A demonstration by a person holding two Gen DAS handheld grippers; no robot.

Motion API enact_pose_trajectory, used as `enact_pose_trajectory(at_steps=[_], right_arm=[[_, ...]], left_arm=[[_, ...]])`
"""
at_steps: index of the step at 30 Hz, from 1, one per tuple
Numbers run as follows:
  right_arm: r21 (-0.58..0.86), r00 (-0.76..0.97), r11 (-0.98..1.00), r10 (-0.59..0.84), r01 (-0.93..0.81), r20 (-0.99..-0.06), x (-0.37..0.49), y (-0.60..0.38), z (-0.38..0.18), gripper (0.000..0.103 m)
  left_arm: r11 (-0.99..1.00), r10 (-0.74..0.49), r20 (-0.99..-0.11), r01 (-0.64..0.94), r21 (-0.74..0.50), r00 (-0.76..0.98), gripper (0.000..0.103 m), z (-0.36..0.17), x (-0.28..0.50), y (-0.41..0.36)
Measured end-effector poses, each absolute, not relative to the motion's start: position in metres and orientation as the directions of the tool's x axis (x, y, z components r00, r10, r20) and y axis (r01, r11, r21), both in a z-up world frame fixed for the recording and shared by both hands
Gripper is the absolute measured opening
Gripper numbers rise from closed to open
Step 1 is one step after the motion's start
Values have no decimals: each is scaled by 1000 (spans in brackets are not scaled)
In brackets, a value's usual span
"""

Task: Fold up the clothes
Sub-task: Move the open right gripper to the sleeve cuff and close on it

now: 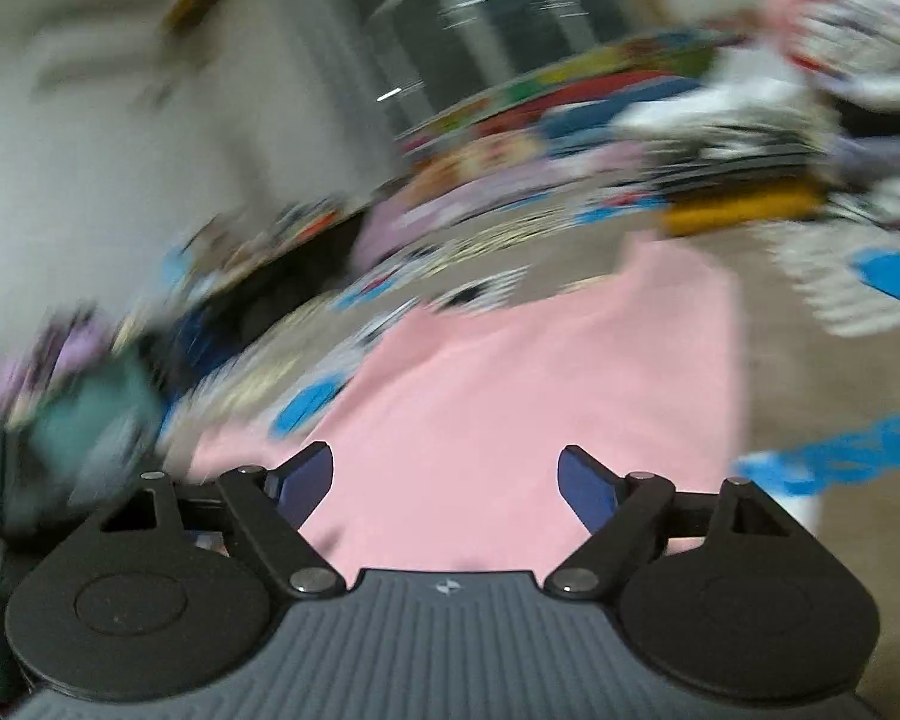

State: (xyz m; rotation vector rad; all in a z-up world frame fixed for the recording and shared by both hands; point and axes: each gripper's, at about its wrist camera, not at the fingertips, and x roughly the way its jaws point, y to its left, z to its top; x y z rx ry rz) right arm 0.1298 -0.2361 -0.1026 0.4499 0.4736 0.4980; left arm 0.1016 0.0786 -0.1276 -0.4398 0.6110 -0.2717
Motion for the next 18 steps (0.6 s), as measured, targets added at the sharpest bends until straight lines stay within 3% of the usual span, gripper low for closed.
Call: enact_pose_trajectory(at_steps=[7, 11, 18], right_arm=[[622, 808, 762, 476, -182, -347, 181, -301, -119, 81], [644, 792, 754, 469, -129, -390, 228, -317, -124, 81], [641, 747, 758, 492, -116, -446, 307, -324, -132, 81]], left_arm=[[987, -162, -564, 133, -93, 810, 81, -125, 86, 16], [992, -112, -567, 125, -17, 816, 81, -135, 86, 10], [997, -64, -574, 79, 1, 817, 83, -150, 98, 20]])
